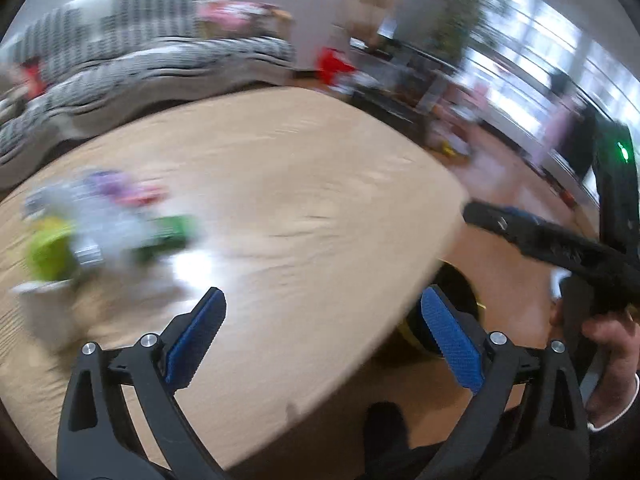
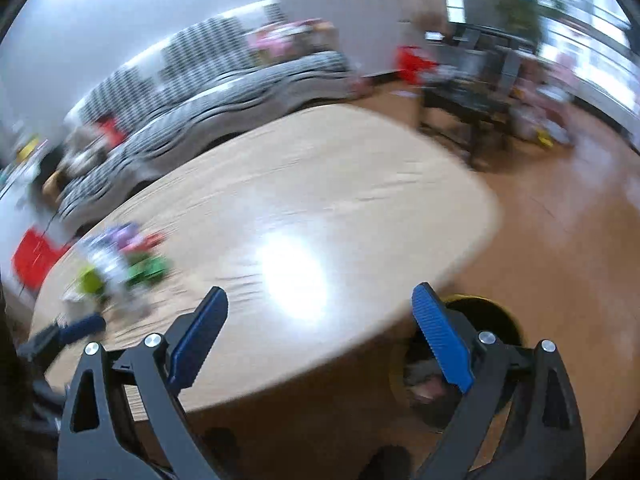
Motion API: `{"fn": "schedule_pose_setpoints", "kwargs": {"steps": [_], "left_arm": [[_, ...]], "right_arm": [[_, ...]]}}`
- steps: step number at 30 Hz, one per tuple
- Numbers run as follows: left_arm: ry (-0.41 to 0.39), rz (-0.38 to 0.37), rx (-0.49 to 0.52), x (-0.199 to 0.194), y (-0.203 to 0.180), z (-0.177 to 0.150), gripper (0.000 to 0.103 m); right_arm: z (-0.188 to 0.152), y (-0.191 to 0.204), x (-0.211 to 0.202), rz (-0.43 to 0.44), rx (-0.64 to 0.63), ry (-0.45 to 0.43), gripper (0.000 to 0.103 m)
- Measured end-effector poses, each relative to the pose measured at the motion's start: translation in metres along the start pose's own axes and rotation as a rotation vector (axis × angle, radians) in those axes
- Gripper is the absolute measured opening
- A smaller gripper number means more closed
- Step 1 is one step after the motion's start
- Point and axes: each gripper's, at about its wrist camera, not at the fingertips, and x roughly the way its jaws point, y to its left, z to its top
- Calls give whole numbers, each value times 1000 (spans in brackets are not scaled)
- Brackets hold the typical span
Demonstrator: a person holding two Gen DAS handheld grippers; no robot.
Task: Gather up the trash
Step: 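Grasp the white paper cup with the left tool while the right tool grasps the plastic bag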
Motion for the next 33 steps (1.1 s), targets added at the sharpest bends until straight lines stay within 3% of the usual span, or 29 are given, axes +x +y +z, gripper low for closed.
{"fn": "schedule_pose_setpoints", "kwargs": {"steps": [6, 11, 17, 25, 29, 33], "left_arm": [[-65, 177, -120, -54, 101, -25, 95], [-49, 250, -159, -68, 149, -47, 95], [-17, 276, -173, -67, 177, -57, 95], [1, 273, -126, -36, 176, -51, 95], [22, 281, -92, -15, 173, -43, 95], [20, 279, -132, 1, 182, -36, 95]], "right_arm": [[-7, 106, 29, 159, -169, 43, 90], [-17, 167, 47, 227, -251, 82, 90], [-26, 213, 59, 254, -326, 82, 90], [-17, 229, 82, 238, -368, 97, 90], [-9, 241, 108, 217, -395, 124, 84], [-4, 251, 134, 204, -425, 154, 77]]}}
